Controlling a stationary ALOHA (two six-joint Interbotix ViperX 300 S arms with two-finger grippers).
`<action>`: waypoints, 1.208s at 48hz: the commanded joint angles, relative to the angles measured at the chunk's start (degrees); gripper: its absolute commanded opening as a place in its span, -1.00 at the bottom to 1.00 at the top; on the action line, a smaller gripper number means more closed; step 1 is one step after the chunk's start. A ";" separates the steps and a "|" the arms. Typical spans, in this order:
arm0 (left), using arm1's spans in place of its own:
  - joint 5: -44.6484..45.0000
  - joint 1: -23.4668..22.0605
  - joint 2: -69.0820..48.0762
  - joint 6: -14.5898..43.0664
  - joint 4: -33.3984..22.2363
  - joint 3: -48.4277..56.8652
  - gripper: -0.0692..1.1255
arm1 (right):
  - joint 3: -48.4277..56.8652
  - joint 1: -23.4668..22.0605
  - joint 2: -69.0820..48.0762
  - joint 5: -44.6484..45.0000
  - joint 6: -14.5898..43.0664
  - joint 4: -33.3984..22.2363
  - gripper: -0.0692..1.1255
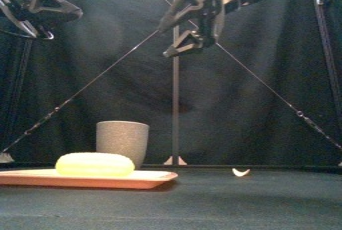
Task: Pick the corn then place it on the pink plate
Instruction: Drop corn on the pink plate and return to neutral
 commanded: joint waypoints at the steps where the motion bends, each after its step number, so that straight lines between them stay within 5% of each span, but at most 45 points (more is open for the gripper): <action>1: -0.26 0.09 0.09 0.09 0.09 -0.97 -0.93 | 7.03 -0.53 -10.37 -8.09 0.00 0.26 0.82; 20: -0.26 0.35 0.00 0.09 0.18 -0.97 -0.93 | 19.78 2.90 -31.11 -11.95 -0.18 -0.44 0.82; 58: -0.26 0.88 0.09 0.00 0.00 -1.05 -0.92 | 30.59 6.77 -42.36 -13.80 -0.53 -1.14 0.82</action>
